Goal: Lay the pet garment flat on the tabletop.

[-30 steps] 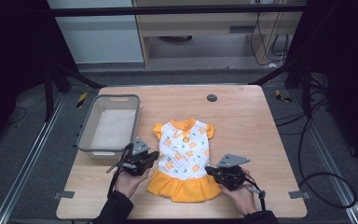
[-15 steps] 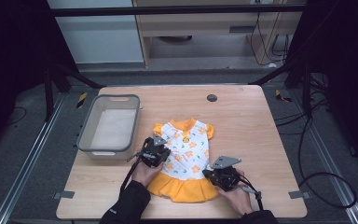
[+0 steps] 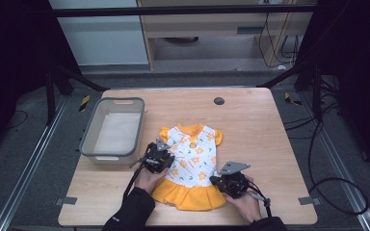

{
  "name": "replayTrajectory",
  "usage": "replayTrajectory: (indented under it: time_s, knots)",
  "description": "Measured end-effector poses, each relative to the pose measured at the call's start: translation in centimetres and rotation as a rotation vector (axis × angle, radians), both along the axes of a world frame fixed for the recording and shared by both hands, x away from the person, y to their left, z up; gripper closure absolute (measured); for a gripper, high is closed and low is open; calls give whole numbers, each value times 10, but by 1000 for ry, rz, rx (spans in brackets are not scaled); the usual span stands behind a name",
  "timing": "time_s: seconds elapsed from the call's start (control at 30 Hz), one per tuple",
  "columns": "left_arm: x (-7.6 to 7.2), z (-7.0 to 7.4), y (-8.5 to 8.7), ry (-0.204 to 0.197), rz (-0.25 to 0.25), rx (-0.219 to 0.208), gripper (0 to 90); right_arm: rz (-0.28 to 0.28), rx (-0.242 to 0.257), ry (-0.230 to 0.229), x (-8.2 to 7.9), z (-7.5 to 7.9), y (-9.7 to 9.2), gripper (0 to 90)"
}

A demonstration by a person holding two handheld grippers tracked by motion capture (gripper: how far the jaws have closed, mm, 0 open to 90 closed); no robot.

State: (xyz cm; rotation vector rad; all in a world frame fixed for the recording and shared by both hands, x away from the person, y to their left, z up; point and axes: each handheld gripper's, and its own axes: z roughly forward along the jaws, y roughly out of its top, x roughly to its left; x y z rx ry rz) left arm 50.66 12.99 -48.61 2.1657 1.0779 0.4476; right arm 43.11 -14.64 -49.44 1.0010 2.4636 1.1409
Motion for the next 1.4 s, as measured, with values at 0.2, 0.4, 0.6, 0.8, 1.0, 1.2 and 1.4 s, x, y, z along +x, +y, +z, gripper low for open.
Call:
replayTrajectory:
  time_s: [0.2,0.4,0.6,0.8,1.0,1.2,1.4]
  knots:
    - [-19,22,11,-35,-41,-25,652,-51,60,-66,-1,14,-16,856]
    - [-43,31,30,-48,-63,-68,564,-120,82,-107,-1,22,-38,813]
    - [-68,33,56,-64,-58,-130,482,-188,83,-119,0,23,-61,726]
    - [-85,31,75,-88,-61,-128,388,-226,65,-116,1,21,-80,641]
    - [-92,23,91,-97,-28,-105,321,-265,73,-123,2,19,-94,556]
    - [-97,17,110,-115,-3,-88,261,-310,88,-130,2,17,-105,458]
    - [-102,12,128,-112,40,-89,246,-359,102,-142,3,14,-113,352]
